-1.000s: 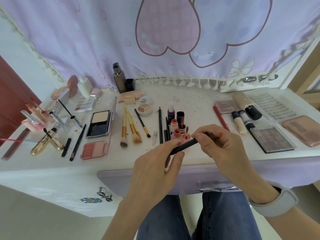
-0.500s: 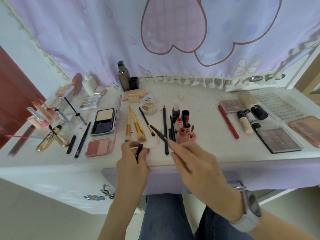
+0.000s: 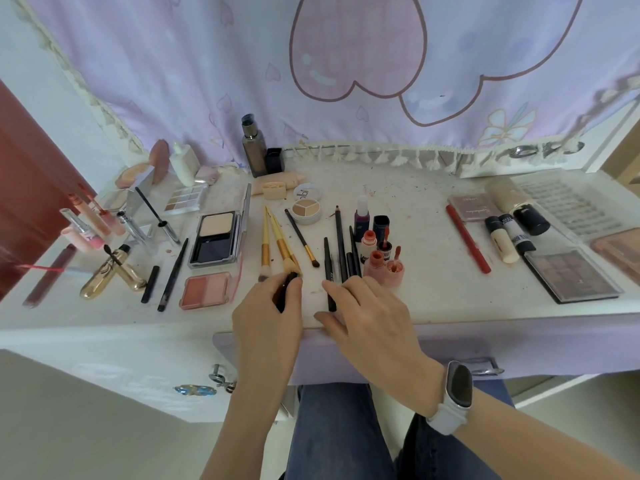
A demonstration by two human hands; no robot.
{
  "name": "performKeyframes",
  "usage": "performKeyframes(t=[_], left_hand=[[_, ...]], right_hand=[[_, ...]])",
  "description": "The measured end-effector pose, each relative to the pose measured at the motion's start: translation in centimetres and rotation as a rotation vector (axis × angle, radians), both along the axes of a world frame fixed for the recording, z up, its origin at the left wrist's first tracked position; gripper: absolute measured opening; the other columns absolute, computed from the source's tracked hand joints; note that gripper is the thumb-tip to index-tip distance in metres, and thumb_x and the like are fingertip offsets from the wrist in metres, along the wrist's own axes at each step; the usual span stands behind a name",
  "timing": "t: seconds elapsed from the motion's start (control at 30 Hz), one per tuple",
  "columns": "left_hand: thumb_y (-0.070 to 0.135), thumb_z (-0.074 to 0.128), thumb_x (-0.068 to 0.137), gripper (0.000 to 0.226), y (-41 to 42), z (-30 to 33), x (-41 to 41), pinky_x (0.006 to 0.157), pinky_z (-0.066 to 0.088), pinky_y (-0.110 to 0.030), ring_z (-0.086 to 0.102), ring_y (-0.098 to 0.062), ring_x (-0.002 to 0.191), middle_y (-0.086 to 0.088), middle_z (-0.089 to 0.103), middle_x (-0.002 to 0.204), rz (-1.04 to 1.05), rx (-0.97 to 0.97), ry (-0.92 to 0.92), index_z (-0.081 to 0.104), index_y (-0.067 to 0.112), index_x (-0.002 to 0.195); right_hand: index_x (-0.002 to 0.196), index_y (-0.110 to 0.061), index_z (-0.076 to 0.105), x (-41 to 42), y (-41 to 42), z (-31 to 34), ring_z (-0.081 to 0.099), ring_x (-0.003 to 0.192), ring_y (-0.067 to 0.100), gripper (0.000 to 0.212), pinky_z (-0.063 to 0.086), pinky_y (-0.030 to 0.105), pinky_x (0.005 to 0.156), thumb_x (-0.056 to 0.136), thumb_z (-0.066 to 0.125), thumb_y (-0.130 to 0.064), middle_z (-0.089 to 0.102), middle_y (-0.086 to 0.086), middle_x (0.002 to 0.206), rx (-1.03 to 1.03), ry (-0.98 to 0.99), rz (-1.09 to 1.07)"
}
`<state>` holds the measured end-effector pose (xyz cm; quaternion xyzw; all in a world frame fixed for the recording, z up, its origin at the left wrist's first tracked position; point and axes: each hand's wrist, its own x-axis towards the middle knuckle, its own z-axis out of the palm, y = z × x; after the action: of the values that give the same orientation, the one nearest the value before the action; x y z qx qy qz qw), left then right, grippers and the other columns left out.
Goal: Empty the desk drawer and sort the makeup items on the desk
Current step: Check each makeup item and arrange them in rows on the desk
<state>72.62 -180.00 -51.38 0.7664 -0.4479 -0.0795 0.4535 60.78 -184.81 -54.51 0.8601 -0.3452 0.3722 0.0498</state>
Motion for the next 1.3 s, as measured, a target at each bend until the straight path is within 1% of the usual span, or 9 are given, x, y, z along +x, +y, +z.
performKeyframes(t=[0.23,0.43,0.57,0.73,0.83,1.03,1.1,1.23,1.3], left_hand=[[0.026,0.057,0.09,0.018,-2.4,1.1,-1.7,0.072,0.042,-0.023,0.059,-0.015,0.082,0.006,0.061,0.085,-0.017,0.051,0.015,0.055,0.015,0.104],[0.028,0.05,0.094,0.037,-3.9,0.4,-2.3,0.073,0.024,-0.014,0.05,-0.018,0.103,-0.005,0.058,0.118,-0.001,0.16,-0.14,0.049,0.011,0.127],[0.023,0.05,0.094,0.036,-3.2,0.1,-2.3,0.082,0.034,-0.022,0.053,-0.019,0.106,-0.004,0.056,0.123,-0.033,0.187,-0.17,0.05,0.012,0.128],[0.022,0.053,0.092,0.029,-3.0,-0.1,-2.0,0.078,0.029,-0.013,0.057,-0.017,0.095,-0.004,0.056,0.119,-0.08,0.154,-0.198,0.059,0.012,0.119],[0.026,0.059,0.088,0.036,-2.3,-0.2,-1.9,0.089,0.026,-0.012,0.049,-0.015,0.111,-0.002,0.056,0.121,-0.222,0.153,-0.251,0.059,0.011,0.121],[0.026,0.057,0.089,0.047,-1.4,-0.5,-1.1,0.1,0.011,-0.014,0.027,-0.012,0.133,0.003,0.037,0.144,-0.412,0.2,-0.324,0.046,0.018,0.134],[0.026,0.056,0.089,0.048,-1.5,-0.5,-0.7,0.098,0.007,-0.009,0.025,-0.01,0.133,0.004,0.034,0.145,-0.44,0.207,-0.33,0.044,0.02,0.135],[0.024,0.058,0.089,0.048,-2.1,-0.4,-0.2,0.093,0.006,-0.002,0.027,-0.008,0.13,0.005,0.038,0.142,-0.442,0.188,-0.32,0.045,0.018,0.134],[0.023,0.058,0.089,0.047,-2.4,-0.4,-0.1,0.094,0.008,-0.003,0.029,-0.008,0.13,0.005,0.039,0.142,-0.443,0.183,-0.317,0.046,0.017,0.134]], right_hand=[[0.09,-0.008,0.069,-4.0,0.3,0.4,0.053,0.068,0.012,0.02,0.046,0.023,0.06,0.086,0.051,-0.016,0.063,0.002,0.077,0.041,-0.079,0.125],[0.088,-0.004,0.069,-6.7,-1.5,0.7,0.051,0.07,0.009,0.019,0.045,0.018,0.061,0.086,0.05,-0.009,0.064,0.003,0.077,0.082,-0.151,0.159],[0.088,-0.002,0.069,-8.1,-2.8,1.0,0.047,0.065,0.007,0.022,0.044,0.021,0.056,0.086,0.048,-0.009,0.061,0.004,0.073,0.082,-0.21,0.083],[0.089,-0.002,0.069,-9.2,-4.1,0.9,0.046,0.067,0.005,0.025,0.045,0.023,0.058,0.087,0.046,-0.01,0.061,0.005,0.074,0.094,-0.27,0.002],[0.09,-0.002,0.069,-10.1,-4.7,1.3,0.05,0.069,0.01,0.026,0.045,0.025,0.062,0.087,0.045,-0.011,0.062,0.007,0.078,0.071,-0.297,-0.069],[0.096,-0.004,0.068,-12.0,-7.9,1.1,0.056,0.074,0.035,0.026,0.044,0.04,0.064,0.083,0.051,-0.019,0.063,0.014,0.085,-0.025,0.085,-0.408],[0.093,-0.004,0.067,-12.0,-8.5,0.9,0.055,0.073,0.036,0.021,0.044,0.041,0.063,0.079,0.061,-0.018,0.061,0.017,0.084,-0.019,0.19,-0.478],[0.082,-0.006,0.066,-11.4,-8.8,1.0,0.05,0.068,0.032,0.036,0.038,0.036,0.061,0.081,0.039,-0.03,0.056,0.015,0.076,-0.007,0.372,-0.587],[0.082,-0.005,0.066,-11.3,-8.9,1.2,0.051,0.067,0.033,0.03,0.038,0.037,0.06,0.081,0.047,-0.027,0.055,0.017,0.073,0.034,0.367,-0.606]])
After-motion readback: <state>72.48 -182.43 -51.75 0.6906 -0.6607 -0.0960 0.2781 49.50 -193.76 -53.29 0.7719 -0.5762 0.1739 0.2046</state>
